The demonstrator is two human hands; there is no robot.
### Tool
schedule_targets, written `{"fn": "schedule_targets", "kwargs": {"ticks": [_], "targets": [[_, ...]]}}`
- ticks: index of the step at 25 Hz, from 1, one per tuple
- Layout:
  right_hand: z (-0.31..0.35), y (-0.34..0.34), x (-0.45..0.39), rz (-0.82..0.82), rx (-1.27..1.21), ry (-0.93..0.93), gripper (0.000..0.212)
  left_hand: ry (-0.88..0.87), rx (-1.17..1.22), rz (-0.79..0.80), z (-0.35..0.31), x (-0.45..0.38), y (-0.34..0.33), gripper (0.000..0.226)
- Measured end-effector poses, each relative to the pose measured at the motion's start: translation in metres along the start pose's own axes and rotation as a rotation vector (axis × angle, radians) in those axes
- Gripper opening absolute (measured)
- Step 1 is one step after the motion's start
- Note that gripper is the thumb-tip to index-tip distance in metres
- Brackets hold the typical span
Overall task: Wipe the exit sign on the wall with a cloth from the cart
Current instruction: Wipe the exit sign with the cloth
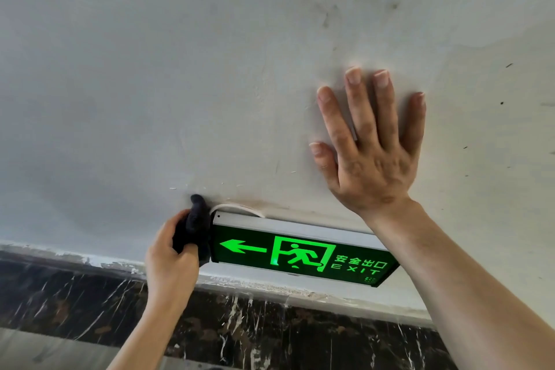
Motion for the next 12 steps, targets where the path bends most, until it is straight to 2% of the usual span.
{"fn": "schedule_targets", "kwargs": {"ticks": [8, 12], "targets": [[0.000, -0.002, 0.001, -0.016, 0.039, -0.001, 0.060, 0.123, -0.160, 0.041, 0.052, -0.011, -0.015, 0.055], [0.001, -0.002, 0.001, -0.022, 0.048, 0.007, 0.060, 0.192, -0.219, 0.064, 0.071, -0.019, -0.023, 0.064]]}}
Point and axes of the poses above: each hand's wrist, its own x-axis away from the middle knuckle, its own y-axis out of the back of the hand, z = x × y, the point moved 10 cm from there along -x, towards the middle knuckle, and after that the axes turned 13 degrees about y, right-handed, at the moved point
